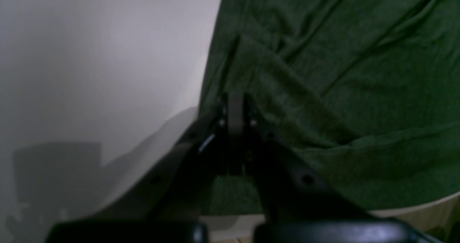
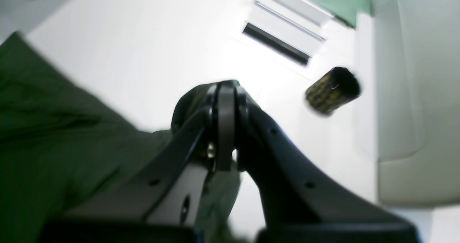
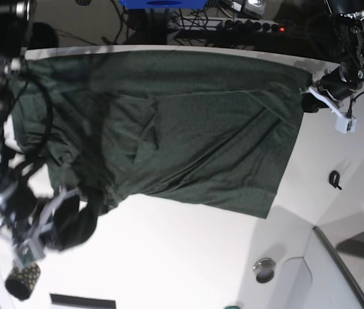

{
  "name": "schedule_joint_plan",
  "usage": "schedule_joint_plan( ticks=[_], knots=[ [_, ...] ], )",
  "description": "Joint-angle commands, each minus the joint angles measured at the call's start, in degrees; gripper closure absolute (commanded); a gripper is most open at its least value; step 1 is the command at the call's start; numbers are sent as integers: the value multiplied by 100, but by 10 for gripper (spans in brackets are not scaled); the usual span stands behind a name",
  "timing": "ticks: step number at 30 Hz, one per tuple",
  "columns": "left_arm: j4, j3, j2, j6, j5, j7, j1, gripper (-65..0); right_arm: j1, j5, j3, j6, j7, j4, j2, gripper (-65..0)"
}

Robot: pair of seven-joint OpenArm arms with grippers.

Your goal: Layout the t-shirt on the table in an organized manner, then fold the t-shirt properly

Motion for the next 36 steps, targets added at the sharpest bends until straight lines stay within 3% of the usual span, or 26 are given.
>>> schedule_joint_plan(
  ticks=[1,8,14,19,25,28,36],
  knots=[
    [85,-25,-98,-35,-106,-120,-49,0,-104,28,18,56,111,143,-63,0],
    [67,-25,-98,-35,-88,-120,-154,0,-1335,28,18,513,401,178,-520,0],
    [-21,-7,-54,-44,501,-120,-304,0,-1950,28,27,724,436,213,-766,0],
    [-38,-7,-54,-44,588,-120,-374,0,-2302,142,27,997,788,222,-766,0],
    [-38,-7,-54,-44,597,-120,-488,0,-2715,1179,18,1577,1306,284,-362,0],
    [-47,-7,-54,-44,597,-120,-497,0,-2882,1698,-43,1599,1298,292,-248,0],
    [-47,1,-72,-44,597,-102,-594,0,-2320,1768,-1432,1599,1087,143,-265,0]
  ],
)
